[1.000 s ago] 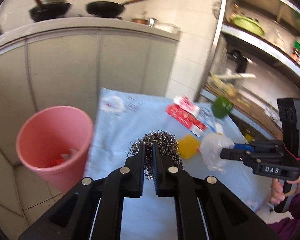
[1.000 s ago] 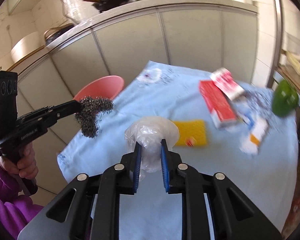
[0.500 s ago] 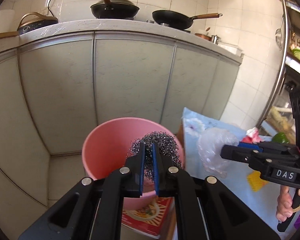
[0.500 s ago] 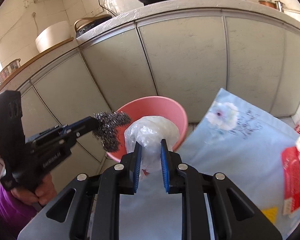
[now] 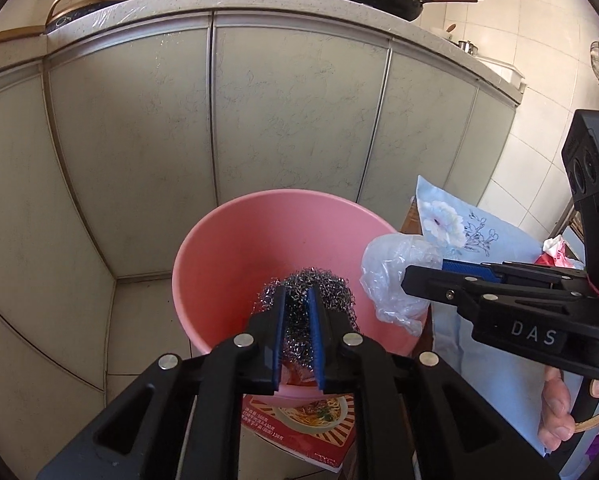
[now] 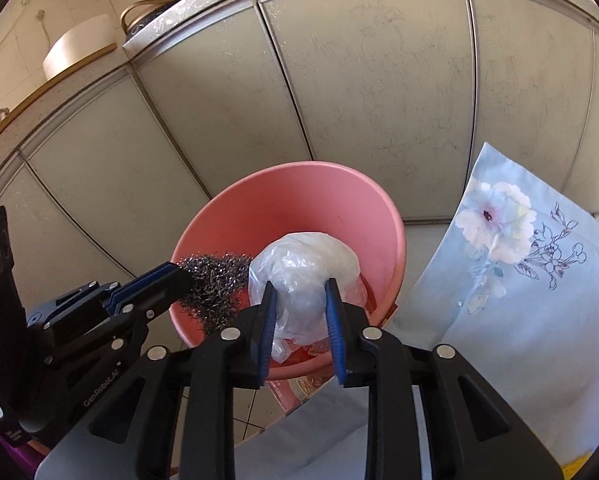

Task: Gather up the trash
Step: 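Open both grippers to drop the steel wool and bag into the bin, then grasp the yellow mesh sponge with left while right grasps the white foam block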

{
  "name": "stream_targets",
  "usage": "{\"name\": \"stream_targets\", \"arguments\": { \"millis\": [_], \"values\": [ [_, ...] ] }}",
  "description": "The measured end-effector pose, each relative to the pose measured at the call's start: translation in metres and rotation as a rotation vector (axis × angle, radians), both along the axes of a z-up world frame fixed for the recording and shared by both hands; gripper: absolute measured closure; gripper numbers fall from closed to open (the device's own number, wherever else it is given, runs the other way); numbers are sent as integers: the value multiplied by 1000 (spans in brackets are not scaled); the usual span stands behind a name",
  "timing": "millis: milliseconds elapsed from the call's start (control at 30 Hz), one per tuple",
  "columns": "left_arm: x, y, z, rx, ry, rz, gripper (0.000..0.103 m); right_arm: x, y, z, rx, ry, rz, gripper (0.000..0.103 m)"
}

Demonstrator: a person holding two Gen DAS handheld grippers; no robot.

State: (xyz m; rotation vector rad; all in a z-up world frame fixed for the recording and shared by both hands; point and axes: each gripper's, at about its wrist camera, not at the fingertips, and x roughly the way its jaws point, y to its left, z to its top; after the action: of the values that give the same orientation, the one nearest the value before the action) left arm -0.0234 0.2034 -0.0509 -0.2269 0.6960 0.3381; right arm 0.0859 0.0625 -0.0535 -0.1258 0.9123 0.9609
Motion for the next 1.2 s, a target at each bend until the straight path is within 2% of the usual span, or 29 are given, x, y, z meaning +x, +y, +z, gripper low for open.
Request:
{"name": "stream_targets", "arguments": {
  "millis": [267, 567, 633, 733, 967, 1200],
  "values": [
    [-4, 2, 2, -20, 2, 11, 85, 4, 0, 0, 24, 11, 0, 66],
    [-19, -13, 24, -37, -50, -18, 83, -18, -31, 25, 61, -52, -28, 66],
    [-23, -20, 29, -60, -62, -39, 76, -27, -44, 31, 57, -75, -45, 66],
    [-26, -33, 37, -74, -79, -73, 74, -37, -67, 38, 55, -90, -79, 66],
    [-29, -78, 48, -79, -86, -205, 74, -61, -124, 42, 18, -118, -175, 66],
    [-23, -131, 43, -104, -54, -375, 74, -76, -187, 37, -24, -134, -317, 66]
  ]
}}
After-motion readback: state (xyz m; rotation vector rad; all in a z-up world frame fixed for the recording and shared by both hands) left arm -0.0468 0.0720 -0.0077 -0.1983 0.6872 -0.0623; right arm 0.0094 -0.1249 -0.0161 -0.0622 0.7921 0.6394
